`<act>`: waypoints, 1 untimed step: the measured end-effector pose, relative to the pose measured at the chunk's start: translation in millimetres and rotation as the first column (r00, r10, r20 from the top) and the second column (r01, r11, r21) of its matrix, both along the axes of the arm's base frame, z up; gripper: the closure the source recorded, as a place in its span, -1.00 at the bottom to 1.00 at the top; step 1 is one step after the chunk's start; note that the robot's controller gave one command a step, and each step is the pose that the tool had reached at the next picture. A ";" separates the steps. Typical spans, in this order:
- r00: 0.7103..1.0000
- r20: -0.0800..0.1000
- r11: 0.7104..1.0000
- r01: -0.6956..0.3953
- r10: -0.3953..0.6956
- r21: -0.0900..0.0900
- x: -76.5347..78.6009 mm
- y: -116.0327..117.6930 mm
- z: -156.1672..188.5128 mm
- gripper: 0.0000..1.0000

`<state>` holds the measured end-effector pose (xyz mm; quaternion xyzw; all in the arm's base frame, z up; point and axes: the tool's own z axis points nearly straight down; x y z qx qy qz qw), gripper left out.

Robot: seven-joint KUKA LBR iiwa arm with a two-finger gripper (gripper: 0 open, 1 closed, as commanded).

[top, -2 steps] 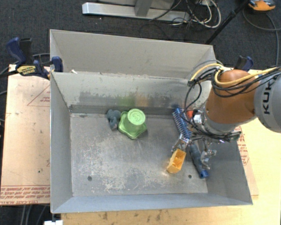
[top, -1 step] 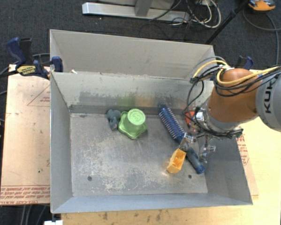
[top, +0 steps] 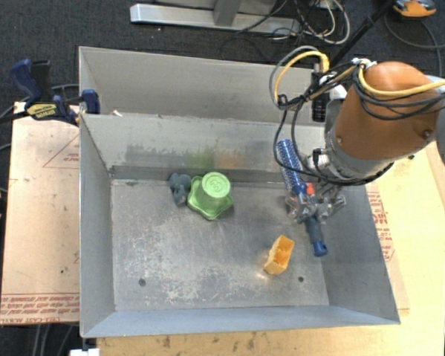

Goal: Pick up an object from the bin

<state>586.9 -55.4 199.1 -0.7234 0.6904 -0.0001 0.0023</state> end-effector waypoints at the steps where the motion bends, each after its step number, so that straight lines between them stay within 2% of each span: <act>1: 0.986 0.001 0.986 -0.167 0.167 -0.002 -23.1 -6.7 76.6 1.00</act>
Offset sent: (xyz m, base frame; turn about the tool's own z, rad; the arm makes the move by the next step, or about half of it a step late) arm -0.0238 -0.0073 0.0759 -0.1735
